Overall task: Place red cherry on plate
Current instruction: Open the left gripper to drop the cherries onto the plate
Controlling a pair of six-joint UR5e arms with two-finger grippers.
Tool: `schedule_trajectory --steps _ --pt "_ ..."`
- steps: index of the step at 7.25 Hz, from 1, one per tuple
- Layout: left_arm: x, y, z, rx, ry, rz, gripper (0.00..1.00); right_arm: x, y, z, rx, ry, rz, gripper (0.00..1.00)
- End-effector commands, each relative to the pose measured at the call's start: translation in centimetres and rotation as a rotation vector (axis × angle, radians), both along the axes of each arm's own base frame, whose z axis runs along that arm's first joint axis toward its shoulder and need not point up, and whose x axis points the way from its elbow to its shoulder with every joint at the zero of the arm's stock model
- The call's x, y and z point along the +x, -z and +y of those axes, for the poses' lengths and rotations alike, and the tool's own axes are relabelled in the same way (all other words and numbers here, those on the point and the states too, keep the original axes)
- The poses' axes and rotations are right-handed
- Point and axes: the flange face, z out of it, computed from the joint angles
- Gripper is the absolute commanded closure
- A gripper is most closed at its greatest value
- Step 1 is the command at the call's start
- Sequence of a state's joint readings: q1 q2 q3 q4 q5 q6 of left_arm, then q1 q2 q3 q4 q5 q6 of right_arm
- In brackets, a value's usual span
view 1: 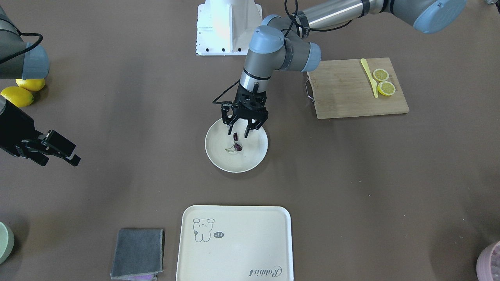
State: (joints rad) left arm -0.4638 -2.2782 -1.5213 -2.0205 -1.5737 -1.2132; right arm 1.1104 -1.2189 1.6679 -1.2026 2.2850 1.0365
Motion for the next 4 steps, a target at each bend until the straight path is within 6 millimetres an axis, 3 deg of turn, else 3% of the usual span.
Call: schedule_trajectory --steps 1,2,3,4 --pt "-6.5 -2.8 -4.8 -0.041 0.078 -0.059 0.02 0.1 -0.7 -0.1 -0.027 0.004 0.03 0.0" --pt "-11.5 -4.4 -7.9 -0.015 0.125 -0.074 0.02 1.4 -2.3 -0.5 -0.04 0.028 0.089 0.0" --pt "-17.8 -6.1 -10.7 0.095 0.139 -0.152 0.02 4.5 -4.7 -1.0 -0.007 0.084 0.169 0.0" --pt "-23.3 -8.6 -12.5 0.076 0.163 -0.166 0.02 7.7 -8.2 -1.0 0.033 0.157 0.257 0.0"
